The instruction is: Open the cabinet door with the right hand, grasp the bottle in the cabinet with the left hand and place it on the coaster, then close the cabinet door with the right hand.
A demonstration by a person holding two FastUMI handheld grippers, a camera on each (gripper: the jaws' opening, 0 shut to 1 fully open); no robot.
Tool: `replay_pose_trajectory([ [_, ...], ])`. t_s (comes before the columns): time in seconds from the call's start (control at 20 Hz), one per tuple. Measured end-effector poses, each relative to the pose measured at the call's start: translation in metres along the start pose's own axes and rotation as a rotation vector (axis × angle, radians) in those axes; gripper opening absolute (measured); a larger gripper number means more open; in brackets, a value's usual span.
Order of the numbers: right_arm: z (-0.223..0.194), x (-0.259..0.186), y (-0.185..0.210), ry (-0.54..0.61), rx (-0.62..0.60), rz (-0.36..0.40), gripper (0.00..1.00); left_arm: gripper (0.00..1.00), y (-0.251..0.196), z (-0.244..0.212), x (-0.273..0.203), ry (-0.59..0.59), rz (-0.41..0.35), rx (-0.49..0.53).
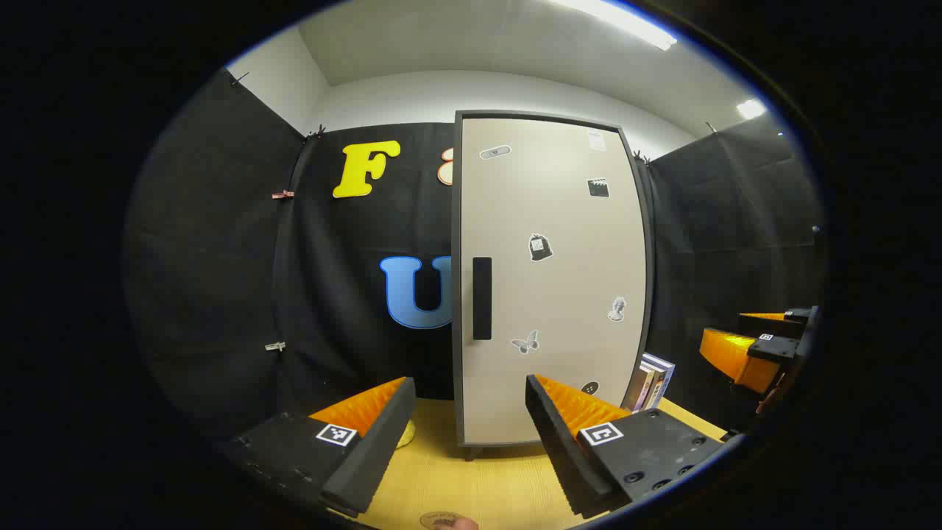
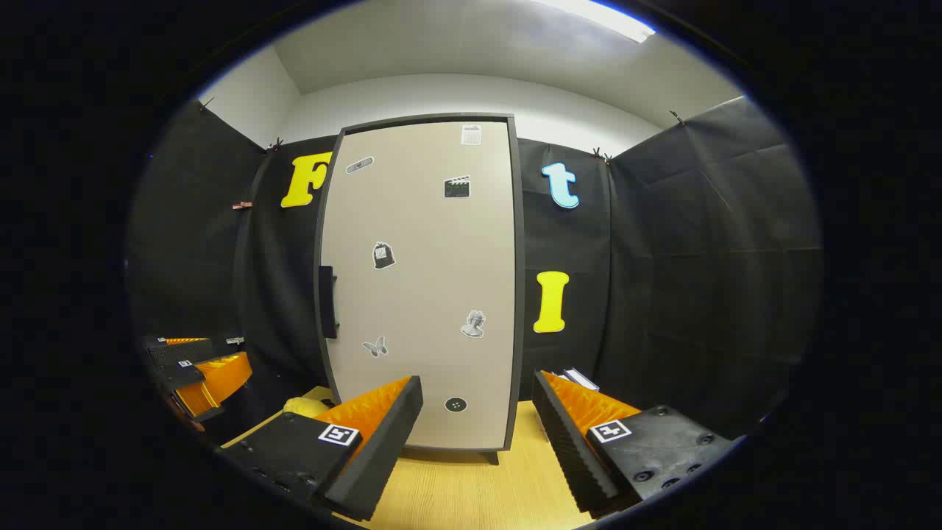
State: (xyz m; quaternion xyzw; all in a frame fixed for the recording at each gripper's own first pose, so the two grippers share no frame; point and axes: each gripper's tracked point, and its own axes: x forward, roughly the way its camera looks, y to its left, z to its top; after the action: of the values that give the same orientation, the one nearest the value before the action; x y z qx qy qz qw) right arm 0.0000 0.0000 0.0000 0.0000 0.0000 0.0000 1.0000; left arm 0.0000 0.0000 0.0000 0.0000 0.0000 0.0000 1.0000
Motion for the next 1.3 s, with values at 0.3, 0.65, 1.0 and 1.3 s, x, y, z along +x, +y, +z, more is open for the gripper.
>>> replay_pose_trajectory([
  [0.3,-0.001,0.000,0.001,0.005,-0.008,-0.009,0.98,0.95,0.001,0.000,0.001,0.002,-0.005,-0.003],
  [0.65,0.001,0.000,0.001,0.002,-0.011,-0.014,0.98,0.95,0.002,-0.001,0.001,0.004,-0.007,0.003],
  [1.0,-0.004,-0.001,0.000,0.011,-0.019,-0.017,0.98,0.95,0.005,-0.001,0.002,0.007,-0.007,0.007],
  [1.3,0.000,0.007,0.016,0.006,-0.023,0.005,0.98,0.94,0.015,-0.002,0.002,0.006,0.005,0.003],
])
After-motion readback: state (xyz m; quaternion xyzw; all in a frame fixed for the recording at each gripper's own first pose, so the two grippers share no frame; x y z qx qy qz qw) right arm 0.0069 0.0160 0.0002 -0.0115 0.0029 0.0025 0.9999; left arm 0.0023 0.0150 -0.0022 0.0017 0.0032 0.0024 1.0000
